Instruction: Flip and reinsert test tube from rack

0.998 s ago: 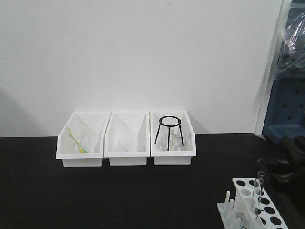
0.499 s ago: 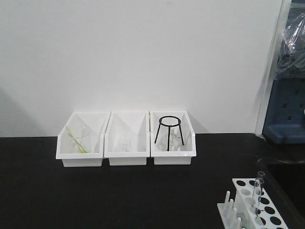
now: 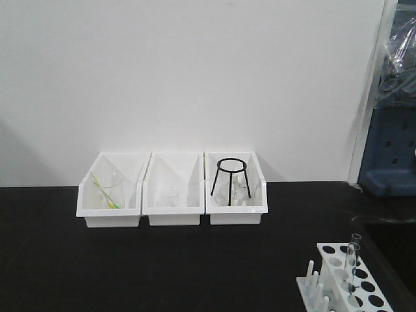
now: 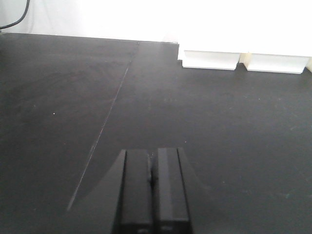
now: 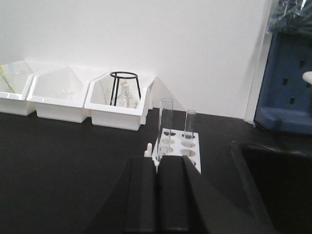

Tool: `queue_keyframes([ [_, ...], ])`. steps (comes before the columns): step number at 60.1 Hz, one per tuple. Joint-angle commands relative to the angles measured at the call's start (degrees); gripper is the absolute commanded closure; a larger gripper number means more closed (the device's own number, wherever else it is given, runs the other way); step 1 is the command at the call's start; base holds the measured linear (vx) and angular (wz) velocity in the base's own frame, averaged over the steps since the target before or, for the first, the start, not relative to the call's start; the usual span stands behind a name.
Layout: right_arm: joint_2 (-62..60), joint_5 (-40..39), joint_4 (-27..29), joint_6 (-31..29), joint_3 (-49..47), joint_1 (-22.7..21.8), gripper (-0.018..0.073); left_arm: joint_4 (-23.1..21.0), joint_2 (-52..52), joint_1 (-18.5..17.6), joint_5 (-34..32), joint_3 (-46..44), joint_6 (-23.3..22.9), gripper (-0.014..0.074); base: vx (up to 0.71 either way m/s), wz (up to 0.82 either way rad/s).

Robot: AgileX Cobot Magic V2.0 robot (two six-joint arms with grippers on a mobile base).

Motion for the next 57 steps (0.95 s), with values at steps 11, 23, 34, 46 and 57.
queue_keyframes([
  [11, -13.79, 13.25, 1.06, -1.81, 0.02, 0.21, 0.0571, -0.21, -0.17, -0.42, -5.03, 0.11, -0.01, 0.0603, 0.0, 0.0],
  [23, -13.71, 12.58, 1.85, -1.67, 0.02, 0.29, 0.0571, -0.21, -0.17, -0.42, -5.03, 0.11, -0.01, 0.0603, 0.0, 0.0],
  [34, -13.65, 12.04, 1.8, -1.67, 0.02, 0.29, 0.0571, -0.21, -0.17, -0.42, -5.03, 0.11, -0.01, 0.0603, 0.0, 0.0],
  [46, -13.65, 12.12, 1.8, -1.67, 0.02, 0.29, 0.0571, -0.21, -0.17, -0.42, -5.03, 0.11, -0.01, 0.0603, 0.0, 0.0],
  [57, -13.65, 12.12, 1.8, -1.67, 0.02, 0.29, 0.0571, -0.21, -0.17, -0.42, -5.03, 0.11, -0.01, 0.0603, 0.0, 0.0],
])
